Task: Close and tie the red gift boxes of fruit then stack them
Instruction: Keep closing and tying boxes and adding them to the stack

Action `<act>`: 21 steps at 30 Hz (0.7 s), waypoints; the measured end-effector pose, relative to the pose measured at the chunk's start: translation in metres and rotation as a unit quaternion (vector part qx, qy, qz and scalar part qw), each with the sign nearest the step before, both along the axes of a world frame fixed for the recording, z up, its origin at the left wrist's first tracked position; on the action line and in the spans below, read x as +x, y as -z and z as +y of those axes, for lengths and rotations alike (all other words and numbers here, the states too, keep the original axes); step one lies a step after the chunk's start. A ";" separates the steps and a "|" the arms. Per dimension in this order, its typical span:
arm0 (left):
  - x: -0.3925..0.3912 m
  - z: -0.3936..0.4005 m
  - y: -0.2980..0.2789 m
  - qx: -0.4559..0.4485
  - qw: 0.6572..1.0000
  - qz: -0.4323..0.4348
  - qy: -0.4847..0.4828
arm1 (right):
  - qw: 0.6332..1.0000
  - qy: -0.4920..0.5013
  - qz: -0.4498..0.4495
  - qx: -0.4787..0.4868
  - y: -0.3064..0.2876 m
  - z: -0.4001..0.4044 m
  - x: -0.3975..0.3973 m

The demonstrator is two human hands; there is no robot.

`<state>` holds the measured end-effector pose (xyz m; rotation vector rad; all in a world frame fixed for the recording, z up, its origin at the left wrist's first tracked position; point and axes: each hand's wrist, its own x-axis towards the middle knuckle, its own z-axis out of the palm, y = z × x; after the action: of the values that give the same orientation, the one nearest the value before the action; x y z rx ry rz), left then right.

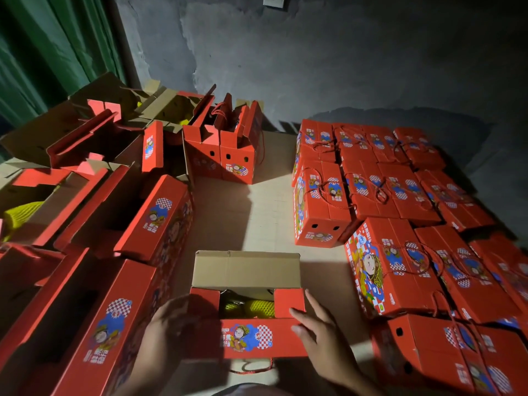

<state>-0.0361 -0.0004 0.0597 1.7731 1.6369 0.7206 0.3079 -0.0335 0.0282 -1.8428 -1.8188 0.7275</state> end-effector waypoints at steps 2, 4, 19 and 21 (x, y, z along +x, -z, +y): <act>0.000 0.008 0.003 -0.029 0.999 -0.014 -0.040 | 0.997 0.042 0.060 -0.031 -0.003 0.008 -0.002; -0.002 0.017 0.011 -0.096 0.987 -0.078 -0.104 | 0.988 0.083 0.112 -0.063 -0.004 0.017 -0.005; -0.016 0.031 0.030 -0.077 0.990 -0.121 0.011 | 0.942 0.093 0.267 -0.179 -0.002 0.035 0.005; -0.019 0.028 0.031 -0.049 0.994 -0.093 0.029 | 0.950 0.085 0.249 -0.165 -0.003 0.031 0.005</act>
<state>-0.0551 0.0276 0.0288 1.6257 1.4661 0.7414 0.3132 -0.0022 0.0314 -1.7664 -1.2553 1.3528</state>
